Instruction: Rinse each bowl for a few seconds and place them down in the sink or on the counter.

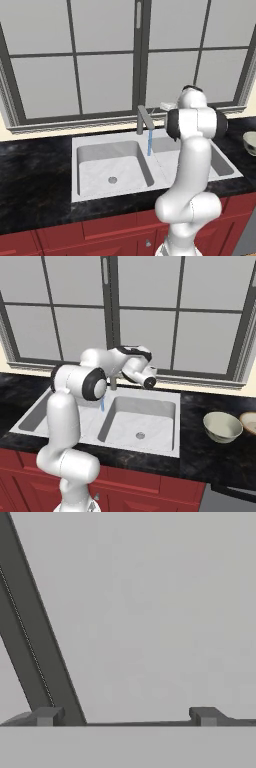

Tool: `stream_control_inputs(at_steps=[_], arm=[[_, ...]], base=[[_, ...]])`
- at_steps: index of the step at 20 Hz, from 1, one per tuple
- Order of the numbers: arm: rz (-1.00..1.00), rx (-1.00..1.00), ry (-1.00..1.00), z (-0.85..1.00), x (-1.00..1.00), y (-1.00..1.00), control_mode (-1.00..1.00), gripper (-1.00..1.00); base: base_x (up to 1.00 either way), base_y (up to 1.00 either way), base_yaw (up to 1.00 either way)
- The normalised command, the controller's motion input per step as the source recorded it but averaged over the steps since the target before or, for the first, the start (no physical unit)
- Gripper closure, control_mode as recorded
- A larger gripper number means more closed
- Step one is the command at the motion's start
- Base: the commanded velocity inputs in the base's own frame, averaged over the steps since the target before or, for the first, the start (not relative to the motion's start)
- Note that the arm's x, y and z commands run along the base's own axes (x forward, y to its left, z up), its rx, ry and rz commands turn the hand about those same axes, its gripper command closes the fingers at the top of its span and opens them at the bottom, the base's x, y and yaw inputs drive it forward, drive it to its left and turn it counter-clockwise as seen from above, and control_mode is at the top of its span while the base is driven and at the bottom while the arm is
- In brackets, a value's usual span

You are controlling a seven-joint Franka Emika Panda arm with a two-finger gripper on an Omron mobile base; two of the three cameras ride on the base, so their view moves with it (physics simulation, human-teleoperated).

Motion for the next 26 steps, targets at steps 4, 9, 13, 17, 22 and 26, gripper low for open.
stream_control_inputs(at_steps=[4,9,13,17,22,26], arm=[[-0.07,0.14,0.05,0.80,-0.51,-0.28,-1.00,-1.00],[-0.13,0.12,0.17,0.57,-0.54,-0.25,-1.00,-1.00],[-0.17,0.16,0.27,0.37,-0.42,-0.34,-1.00,-1.00],[-0.19,0.14,0.32,0.29,-0.30,-0.30,-1.00,-1.00],[-0.21,0.12,0.34,0.21,-0.27,-0.25,-1.00,-1.00],[-0.25,0.11,0.20,0.14,-0.45,-0.14,-1.00,-1.00]], base=[[0.00,0.00,0.00],[0.00,0.00,0.00],[0.00,0.00,0.00],[0.00,0.00,0.00],[0.00,0.00,0.00],[0.00,0.00,0.00]])
